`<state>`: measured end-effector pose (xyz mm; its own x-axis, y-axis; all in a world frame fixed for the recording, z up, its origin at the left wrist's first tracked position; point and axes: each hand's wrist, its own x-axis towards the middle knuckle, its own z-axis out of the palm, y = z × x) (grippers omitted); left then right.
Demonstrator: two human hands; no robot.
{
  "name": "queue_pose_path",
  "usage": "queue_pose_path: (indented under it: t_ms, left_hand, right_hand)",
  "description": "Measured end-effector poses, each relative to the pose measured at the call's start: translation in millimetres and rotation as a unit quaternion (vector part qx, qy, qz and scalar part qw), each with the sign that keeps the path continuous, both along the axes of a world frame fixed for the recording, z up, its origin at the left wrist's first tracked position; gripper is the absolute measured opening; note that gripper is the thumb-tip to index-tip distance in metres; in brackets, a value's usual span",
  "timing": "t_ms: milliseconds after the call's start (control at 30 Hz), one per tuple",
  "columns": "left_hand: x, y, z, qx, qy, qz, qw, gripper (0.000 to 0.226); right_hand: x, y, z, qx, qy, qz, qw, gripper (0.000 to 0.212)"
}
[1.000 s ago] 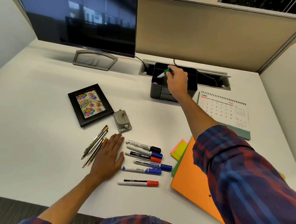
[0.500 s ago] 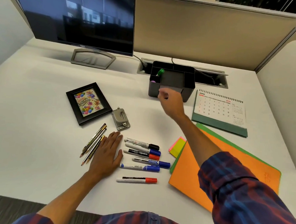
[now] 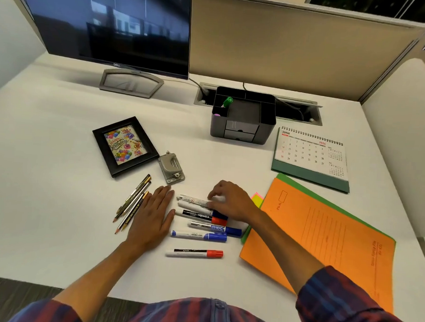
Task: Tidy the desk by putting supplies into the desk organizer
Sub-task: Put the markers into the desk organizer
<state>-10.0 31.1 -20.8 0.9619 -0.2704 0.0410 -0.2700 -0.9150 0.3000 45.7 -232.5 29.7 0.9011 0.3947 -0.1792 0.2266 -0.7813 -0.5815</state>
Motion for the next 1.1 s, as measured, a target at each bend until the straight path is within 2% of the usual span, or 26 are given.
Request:
queue_pose_path:
  t_ms: [300, 467, 600, 700, 933, 1100]
  left_hand:
    - [2, 0, 0, 0.018, 0.007, -0.017, 1.0, 0.061]
    - [7, -2, 2, 0.029, 0.008, -0.026, 0.999, 0.061]
    - [11, -5, 1, 0.027, 0.015, -0.025, 0.999, 0.062]
    - [11, -4, 1, 0.029, 0.014, -0.026, 0.999, 0.061]
    - [9, -6, 1, 0.039, 0.01, -0.022, 0.999, 0.058]
    - [9, -6, 1, 0.036, 0.011, -0.024, 0.999, 0.058]
  right_hand:
    - [-4, 0, -3, -0.005, 0.009, 0.031, 0.999, 0.02]
    - [4, -2, 1, 0.128, 0.045, -0.035, 0.99, 0.012]
    - [18, -4, 17, 0.229, 0.017, -0.076, 0.97, 0.014]
    - [34, -7, 34, 0.274, -0.03, -0.116, 0.954, 0.016]
    - [82, -17, 75, 0.272, -0.217, -0.187, 0.919, 0.019]
    - [123, -24, 105, 0.185, -0.344, -0.227, 0.892, 0.023]
